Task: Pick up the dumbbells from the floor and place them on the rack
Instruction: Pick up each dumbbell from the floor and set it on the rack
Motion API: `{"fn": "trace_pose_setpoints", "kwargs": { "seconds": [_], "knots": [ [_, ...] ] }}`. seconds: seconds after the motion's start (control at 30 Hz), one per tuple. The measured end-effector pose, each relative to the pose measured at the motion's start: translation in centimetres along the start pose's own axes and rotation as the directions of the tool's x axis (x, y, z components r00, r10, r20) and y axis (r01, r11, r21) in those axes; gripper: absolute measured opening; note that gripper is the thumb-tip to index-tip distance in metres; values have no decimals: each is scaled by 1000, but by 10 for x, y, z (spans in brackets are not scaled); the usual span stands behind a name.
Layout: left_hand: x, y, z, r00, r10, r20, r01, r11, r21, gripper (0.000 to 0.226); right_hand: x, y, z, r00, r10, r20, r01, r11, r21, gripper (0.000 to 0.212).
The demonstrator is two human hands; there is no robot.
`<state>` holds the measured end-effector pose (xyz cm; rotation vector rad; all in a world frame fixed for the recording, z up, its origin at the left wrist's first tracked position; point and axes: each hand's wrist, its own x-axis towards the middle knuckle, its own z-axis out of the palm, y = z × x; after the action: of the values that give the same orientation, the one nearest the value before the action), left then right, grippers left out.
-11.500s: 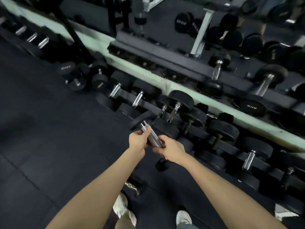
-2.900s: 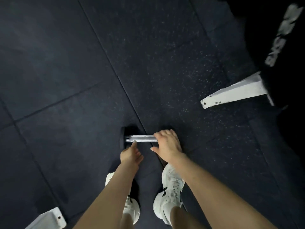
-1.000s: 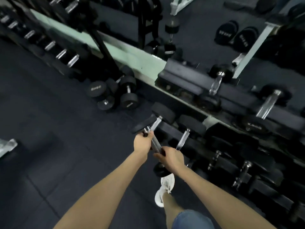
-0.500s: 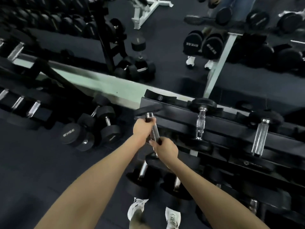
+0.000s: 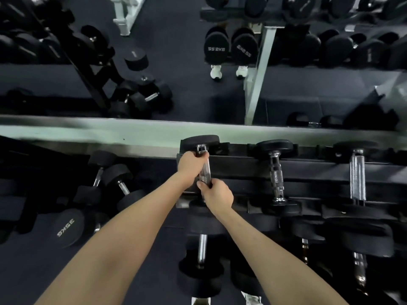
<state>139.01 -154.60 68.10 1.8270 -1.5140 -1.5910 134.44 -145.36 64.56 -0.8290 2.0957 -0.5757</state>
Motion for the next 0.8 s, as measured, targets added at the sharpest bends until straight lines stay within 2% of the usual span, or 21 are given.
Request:
{"fn": "trace_pose_setpoints", "kwargs": {
  "seconds": [0.2, 0.27, 0.33, 0.43, 0.57, 0.8],
  "knots": [
    [23, -12, -2, 997, -59, 52, 59, 998, 8, 21, 12, -2, 13, 999, 37, -4, -37, 998, -46, 27],
    [28, -15, -4, 995, -61, 76, 62, 998, -10, 26, 12, -4, 15, 999, 47, -23, -48, 997, -56, 26],
    [30, -17, -7, 993, -64, 102, 70, 996, -51, 29, 13, -5, 15, 998, 60, -19, -61, 997, -43, 26],
    [31, -20, -9, 992, -84, 92, 98, 983, -155, 21, 18, -4, 13, 997, 74, 34, -74, 997, -3, 30],
    [32, -22, -4, 1000, -22, 20, 25, 987, -162, 24, 18, -1, 14, 998, 55, 3, -55, 998, 4, 26],
    [35, -20, 3, 993, 98, 68, -96, 995, -35, 19, 14, -3, 18, 991, 109, -75, -101, 990, 97, 26]
  ]
}}
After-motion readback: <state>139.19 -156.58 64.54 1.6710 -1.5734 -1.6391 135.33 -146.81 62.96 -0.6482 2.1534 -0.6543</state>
